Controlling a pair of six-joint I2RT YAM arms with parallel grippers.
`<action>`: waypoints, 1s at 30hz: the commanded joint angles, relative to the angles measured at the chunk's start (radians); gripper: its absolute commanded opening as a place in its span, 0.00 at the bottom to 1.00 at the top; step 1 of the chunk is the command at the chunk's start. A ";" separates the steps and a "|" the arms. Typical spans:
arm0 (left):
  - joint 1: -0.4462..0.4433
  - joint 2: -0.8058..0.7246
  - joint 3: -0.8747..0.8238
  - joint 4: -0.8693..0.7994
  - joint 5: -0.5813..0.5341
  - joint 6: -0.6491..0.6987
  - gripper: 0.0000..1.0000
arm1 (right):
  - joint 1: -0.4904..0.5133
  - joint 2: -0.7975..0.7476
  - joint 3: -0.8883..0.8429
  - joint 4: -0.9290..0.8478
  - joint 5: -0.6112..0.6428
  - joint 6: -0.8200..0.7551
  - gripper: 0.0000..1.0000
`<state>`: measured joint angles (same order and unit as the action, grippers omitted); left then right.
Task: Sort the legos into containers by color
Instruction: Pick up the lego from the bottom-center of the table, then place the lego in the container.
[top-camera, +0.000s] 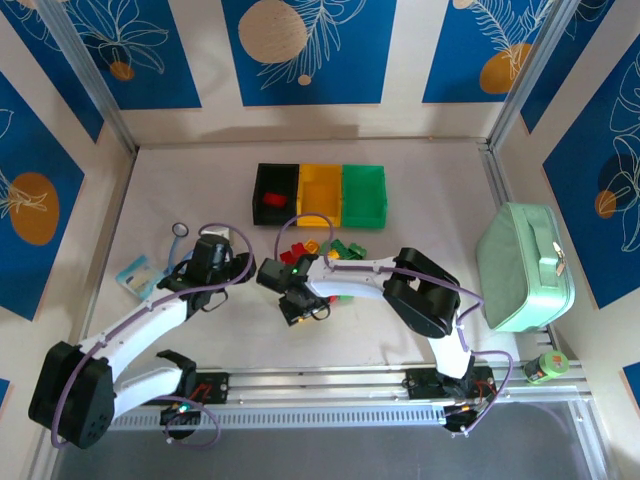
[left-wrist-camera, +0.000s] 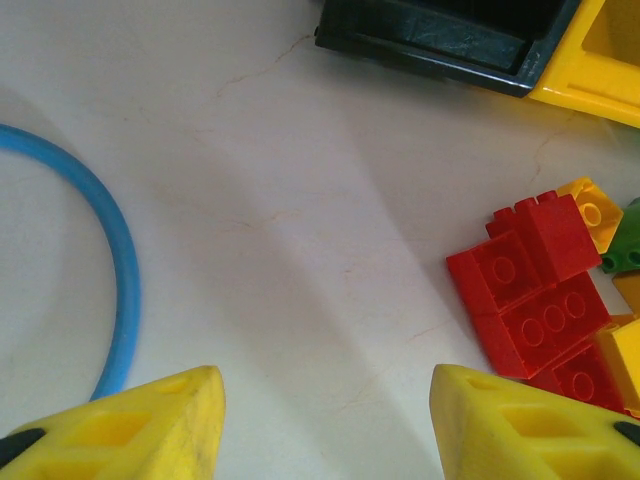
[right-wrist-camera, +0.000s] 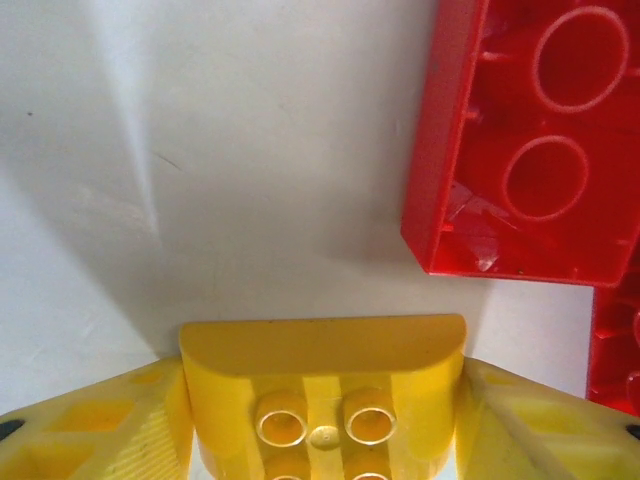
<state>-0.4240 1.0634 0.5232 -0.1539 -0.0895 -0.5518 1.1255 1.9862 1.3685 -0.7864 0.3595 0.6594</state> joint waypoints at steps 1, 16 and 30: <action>-0.007 -0.036 -0.012 -0.028 -0.029 0.010 0.56 | 0.010 0.008 0.006 -0.052 -0.006 0.006 0.59; -0.007 -0.091 0.015 -0.054 -0.013 0.042 0.57 | -0.198 -0.108 0.261 -0.113 -0.045 -0.191 0.58; -0.021 -0.194 -0.023 -0.078 0.022 0.049 0.57 | -0.464 0.101 0.609 -0.176 -0.099 -0.307 0.57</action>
<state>-0.4362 0.8890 0.5190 -0.2024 -0.0856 -0.5152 0.6941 2.0346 1.9022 -0.9192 0.3080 0.3950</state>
